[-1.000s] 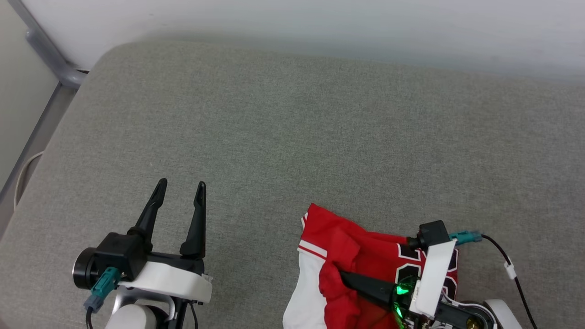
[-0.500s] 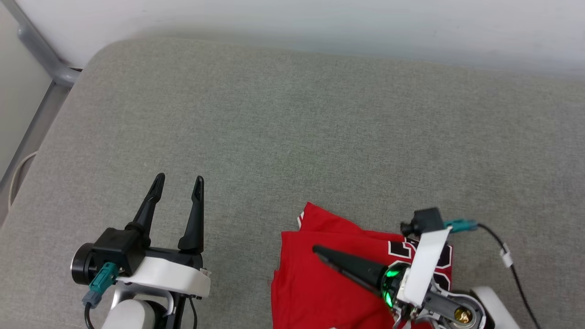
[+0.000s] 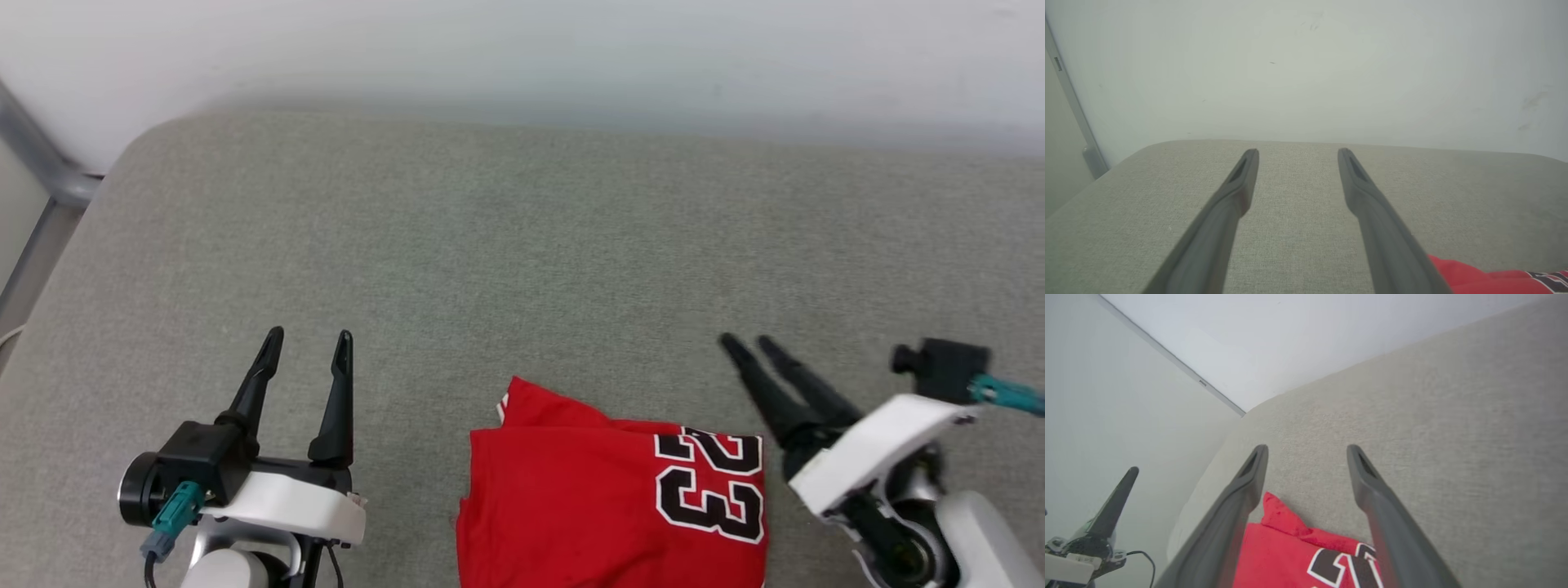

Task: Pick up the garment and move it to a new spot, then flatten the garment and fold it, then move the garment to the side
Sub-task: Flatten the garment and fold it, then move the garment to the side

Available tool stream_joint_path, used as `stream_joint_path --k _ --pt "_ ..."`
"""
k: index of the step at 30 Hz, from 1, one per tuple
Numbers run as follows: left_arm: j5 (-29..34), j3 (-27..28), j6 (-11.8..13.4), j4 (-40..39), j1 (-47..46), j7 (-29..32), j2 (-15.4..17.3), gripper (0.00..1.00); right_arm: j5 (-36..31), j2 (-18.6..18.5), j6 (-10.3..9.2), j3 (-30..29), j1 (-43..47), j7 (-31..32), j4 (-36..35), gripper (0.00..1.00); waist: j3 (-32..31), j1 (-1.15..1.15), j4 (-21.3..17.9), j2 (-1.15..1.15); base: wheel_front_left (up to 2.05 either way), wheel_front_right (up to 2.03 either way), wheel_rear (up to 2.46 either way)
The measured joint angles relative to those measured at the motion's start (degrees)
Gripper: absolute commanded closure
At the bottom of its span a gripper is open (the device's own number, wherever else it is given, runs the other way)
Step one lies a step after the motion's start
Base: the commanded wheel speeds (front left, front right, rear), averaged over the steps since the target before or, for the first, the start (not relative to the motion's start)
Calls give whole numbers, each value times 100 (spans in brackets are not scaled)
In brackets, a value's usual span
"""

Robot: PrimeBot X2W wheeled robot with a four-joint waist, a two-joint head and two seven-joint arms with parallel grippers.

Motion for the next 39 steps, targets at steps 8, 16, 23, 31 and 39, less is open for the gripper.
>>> stream_joint_path --k 8,16,23,31,39 --pt "38 204 53 69 230 -1 -11 0 -1786 -44 0 -1022 485 -814 -105 0 -280 0 -310 0 0 0 0" --pt "101 335 56 159 520 0 -63 0 -3211 242 0 -1612 1000 -1051 -736 0 -635 0 -557 0 0 0 0" --pt "188 460 33 214 743 0 -104 0 -3885 513 0 -1666 1292 -1044 -1189 0 -889 0 -681 0 0 0 0" --pt "275 628 -65 321 844 -1 -157 0 -4207 643 0 -1607 1612 -926 -1383 0 -1059 0 -678 0 0 0 0" --pt "347 723 -159 426 853 -1 -257 0 -4221 723 0 -1672 1693 -780 -1482 0 -1051 0 -663 0 0 0 0"
